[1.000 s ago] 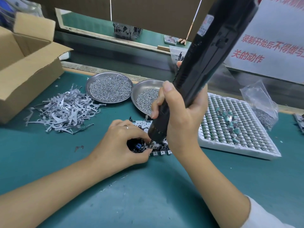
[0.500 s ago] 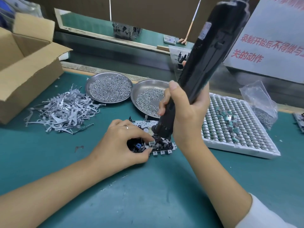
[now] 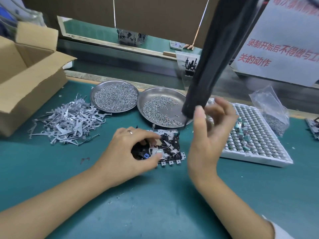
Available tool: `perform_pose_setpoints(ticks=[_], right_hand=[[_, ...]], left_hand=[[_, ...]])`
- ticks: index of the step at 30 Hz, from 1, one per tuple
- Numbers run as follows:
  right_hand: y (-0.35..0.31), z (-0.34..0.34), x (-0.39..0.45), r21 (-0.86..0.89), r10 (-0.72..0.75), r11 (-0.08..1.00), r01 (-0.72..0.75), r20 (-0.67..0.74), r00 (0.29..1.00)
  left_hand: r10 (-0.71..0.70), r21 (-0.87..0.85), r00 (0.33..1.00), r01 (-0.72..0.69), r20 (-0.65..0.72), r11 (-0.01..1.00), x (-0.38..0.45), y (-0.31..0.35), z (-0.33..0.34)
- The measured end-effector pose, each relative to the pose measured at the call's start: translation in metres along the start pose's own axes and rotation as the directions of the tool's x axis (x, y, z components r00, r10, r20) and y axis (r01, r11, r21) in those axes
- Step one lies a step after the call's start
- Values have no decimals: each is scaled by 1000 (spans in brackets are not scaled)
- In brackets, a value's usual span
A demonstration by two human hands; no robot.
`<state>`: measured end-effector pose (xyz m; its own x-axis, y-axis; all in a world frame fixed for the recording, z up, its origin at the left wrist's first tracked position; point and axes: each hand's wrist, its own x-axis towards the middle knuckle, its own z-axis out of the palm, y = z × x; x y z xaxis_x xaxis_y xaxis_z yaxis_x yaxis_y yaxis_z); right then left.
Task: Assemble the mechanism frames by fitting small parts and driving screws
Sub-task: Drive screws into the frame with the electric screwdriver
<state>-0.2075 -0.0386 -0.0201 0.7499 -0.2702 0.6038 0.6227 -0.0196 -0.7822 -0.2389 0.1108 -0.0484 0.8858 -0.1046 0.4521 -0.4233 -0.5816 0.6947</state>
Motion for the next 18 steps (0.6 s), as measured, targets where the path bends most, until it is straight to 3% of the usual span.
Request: perform_pose_setpoints(ticks=[1,2,3,5,6,7,9,14,18], right_hand=[[2,-5,-9,-102,-55,993,54,-11,998],[3,-9,-18,-220,-107,967,126,96,990],[2,-12,-27,-349,-141,904,247,302,943],[7,-11,-48,-488,-71,655,576,720,691],[8,-11,-55,-502,-5,514,695,809,588],[6,-9,-57,-511,53,418,751,839,542],[-4,-6,-58,-531,100,355,770,840,533],[-24,-21,-63,-538,93,346,769,835,542],[-40,-57,-67,-603,101,383,700,781,617]], left_hand=[[-12,-34,999,10,-52,999,1,0,-1],[-18,-46,993,13,-118,999,3,-1,-2],[-19,-39,982,12,-185,999,6,-1,-4],[-50,-26,957,44,-286,999,8,-8,-7],[-61,-20,948,57,-314,998,9,-10,-8],[-72,-16,942,71,-328,997,10,-12,-9],[-98,-32,937,93,-336,995,10,-14,-11],[-99,-26,941,95,-325,995,9,-15,-10],[-89,-36,947,82,-308,996,7,-16,-9]])
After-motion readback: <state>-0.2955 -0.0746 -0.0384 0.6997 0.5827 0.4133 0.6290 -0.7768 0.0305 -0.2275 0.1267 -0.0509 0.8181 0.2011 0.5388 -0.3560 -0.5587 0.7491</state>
